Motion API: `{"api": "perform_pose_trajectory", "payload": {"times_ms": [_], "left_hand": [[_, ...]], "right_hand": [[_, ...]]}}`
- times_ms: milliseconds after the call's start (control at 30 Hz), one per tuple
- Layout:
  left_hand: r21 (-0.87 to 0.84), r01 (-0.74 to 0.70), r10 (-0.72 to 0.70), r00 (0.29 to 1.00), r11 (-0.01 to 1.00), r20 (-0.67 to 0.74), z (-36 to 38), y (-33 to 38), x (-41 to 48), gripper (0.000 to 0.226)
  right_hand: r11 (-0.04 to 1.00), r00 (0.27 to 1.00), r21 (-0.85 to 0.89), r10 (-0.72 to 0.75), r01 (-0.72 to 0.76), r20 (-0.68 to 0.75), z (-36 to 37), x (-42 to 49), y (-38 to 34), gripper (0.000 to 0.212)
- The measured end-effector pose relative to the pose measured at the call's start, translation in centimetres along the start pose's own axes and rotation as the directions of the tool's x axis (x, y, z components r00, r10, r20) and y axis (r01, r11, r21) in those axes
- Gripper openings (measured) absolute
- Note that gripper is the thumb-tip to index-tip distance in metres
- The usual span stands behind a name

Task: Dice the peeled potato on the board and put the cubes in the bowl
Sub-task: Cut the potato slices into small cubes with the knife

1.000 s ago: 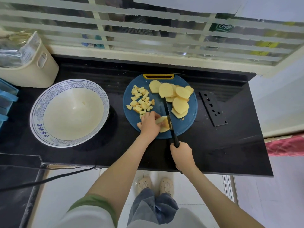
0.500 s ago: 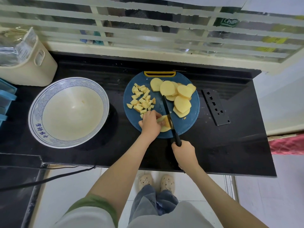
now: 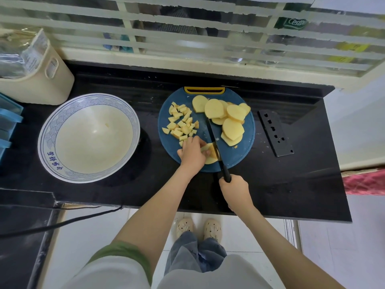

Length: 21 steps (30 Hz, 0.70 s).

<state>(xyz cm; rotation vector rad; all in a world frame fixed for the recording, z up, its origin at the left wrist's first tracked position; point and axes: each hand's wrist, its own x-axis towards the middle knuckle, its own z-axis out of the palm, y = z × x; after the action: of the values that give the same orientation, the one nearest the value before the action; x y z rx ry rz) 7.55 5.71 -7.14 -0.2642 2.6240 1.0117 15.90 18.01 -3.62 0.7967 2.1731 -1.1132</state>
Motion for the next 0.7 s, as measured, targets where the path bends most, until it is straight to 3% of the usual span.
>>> {"api": "perform_pose_trajectory", "payload": {"times_ms": [700], "left_hand": [[0.009,-0.024,0.024,0.999,1.000,0.032,0.0,-0.2,0.3,0.022]], "right_hand": [[0.984,0.983,0.042,0.169,-0.172,0.070,0.1,1.1,-0.6,0.013]]}}
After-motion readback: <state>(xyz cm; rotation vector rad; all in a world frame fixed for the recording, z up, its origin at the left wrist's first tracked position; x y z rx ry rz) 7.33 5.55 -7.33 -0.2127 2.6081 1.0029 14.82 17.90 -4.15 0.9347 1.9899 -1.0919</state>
